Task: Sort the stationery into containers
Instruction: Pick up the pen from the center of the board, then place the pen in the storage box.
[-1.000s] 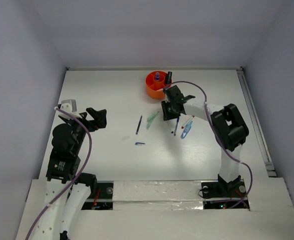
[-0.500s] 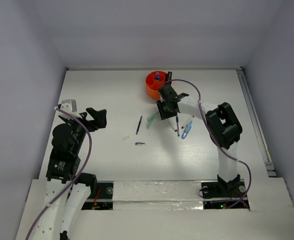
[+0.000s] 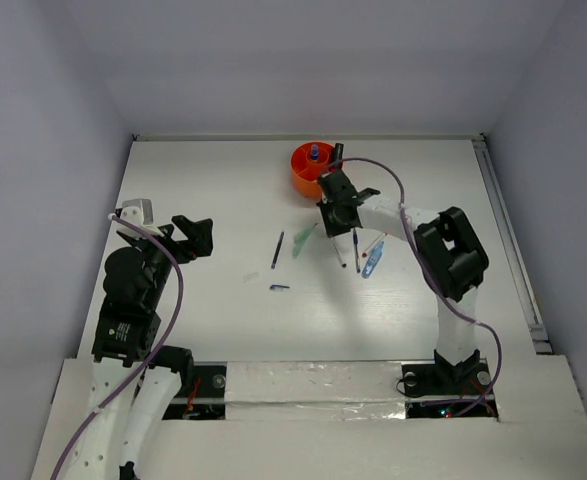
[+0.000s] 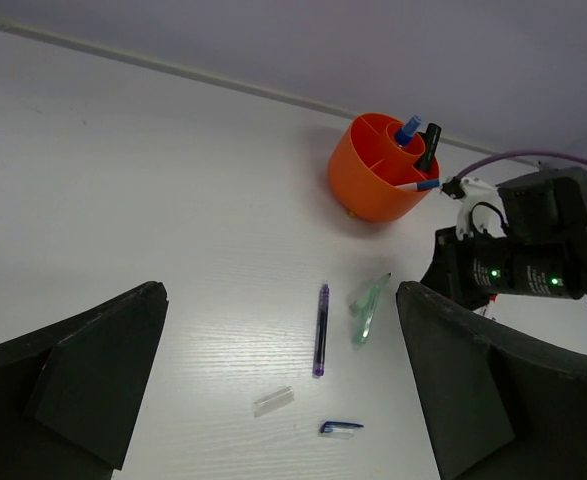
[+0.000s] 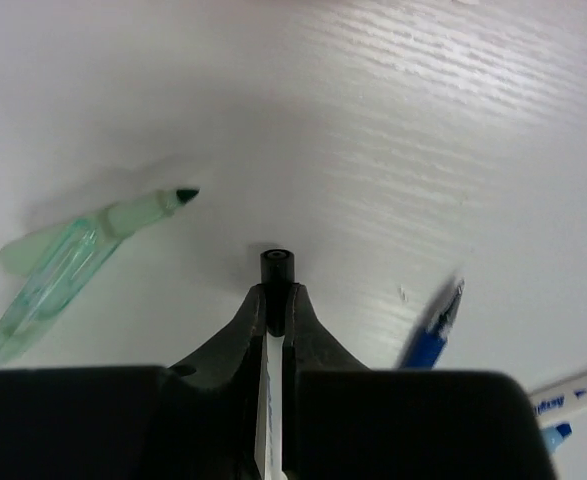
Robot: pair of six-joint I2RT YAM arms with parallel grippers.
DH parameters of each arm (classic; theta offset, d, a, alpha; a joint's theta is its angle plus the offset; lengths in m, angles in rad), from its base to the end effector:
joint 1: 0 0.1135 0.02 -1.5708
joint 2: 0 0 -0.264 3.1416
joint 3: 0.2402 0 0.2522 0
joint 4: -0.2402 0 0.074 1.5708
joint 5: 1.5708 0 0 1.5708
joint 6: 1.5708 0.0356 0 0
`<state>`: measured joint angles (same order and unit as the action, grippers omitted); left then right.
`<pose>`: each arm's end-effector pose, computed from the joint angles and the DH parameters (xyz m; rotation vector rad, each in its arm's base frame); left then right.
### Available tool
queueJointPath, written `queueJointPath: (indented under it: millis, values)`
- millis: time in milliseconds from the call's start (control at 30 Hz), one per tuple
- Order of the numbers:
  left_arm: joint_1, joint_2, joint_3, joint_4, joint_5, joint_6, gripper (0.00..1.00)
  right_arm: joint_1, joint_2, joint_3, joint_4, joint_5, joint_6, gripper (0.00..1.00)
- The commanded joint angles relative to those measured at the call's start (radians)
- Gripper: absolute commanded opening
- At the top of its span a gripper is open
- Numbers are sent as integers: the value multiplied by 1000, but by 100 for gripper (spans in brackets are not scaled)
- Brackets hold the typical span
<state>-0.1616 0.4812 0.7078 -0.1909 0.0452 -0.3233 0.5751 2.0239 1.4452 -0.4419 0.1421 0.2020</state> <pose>0.1189 -0.0210 0.3531 -0.0890 1.5475 -0.4196 0.3641 0.2300 0.1740 -0.4273 2.5432 0.1059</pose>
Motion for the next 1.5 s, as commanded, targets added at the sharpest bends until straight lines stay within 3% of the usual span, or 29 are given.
queueJointPath:
  millis: [0,100,267,633,833,1067,1467]
  values:
    - [-3,4,30,48,5,1,99,-29,-221,-61,155,-16,39,0]
    - [-3,4,32,45,5,1,99,-81,-383,-136,343,-1,88,0]
    - [-3,5,32,45,10,1,99,-124,-456,-141,619,51,111,0]
    - [-3,14,35,42,13,3,99,-124,-289,-147,1147,209,166,0]
    - [-3,22,35,41,13,4,99,-124,-174,-154,1333,253,163,0]
    - [-3,33,38,44,13,4,99,-113,-80,-178,1447,300,162,0]
    - [-3,34,38,44,12,6,99,-60,21,-169,1499,347,129,0]
